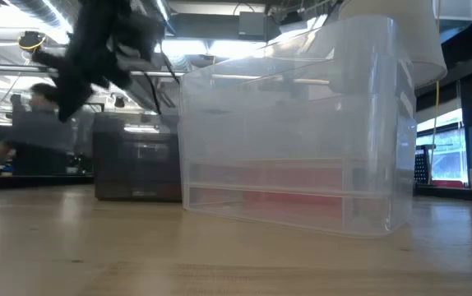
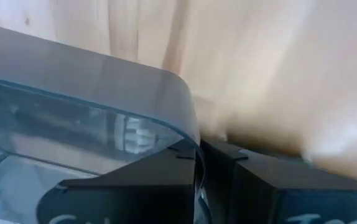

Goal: Stack baskets by color
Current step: Stack the top black bin on the bottom black bins

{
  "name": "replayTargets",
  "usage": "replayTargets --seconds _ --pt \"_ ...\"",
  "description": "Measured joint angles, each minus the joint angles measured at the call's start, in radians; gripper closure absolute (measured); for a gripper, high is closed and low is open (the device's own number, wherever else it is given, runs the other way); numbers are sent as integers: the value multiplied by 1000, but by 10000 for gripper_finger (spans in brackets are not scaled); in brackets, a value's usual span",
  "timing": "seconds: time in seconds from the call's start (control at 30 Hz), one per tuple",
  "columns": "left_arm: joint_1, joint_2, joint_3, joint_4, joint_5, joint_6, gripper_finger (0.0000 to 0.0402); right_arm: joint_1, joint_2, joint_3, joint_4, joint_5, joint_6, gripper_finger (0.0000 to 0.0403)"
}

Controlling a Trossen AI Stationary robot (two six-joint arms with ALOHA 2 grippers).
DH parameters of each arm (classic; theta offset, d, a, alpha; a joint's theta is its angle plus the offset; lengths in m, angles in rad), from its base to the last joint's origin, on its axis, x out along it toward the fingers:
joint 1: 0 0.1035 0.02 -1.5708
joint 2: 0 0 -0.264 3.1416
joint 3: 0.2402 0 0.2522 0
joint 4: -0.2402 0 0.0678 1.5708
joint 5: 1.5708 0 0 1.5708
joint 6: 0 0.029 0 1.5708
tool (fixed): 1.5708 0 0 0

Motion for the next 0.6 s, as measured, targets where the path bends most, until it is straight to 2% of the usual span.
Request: replayTargets --seconds 0.1,0.23,0.33,0.5,0.6 --pt "-96 -46 56 -96 -3 -70 401 0 0 -10 2 -3 -2 290" --pt "-238 -87 144 -109 47 -123 401 -4 0 -30 23 30 38 290" --pt "-355 -93 226 -107 47 -166 401 -12 2 -47 47 152 131 290" --pt "-534 -27 350 -109 -63 -192 401 -36 2 -50 60 446 351 290" --pt "-623 28 409 -108 -133 -188 401 -61 2 -50 81 508 477 290"
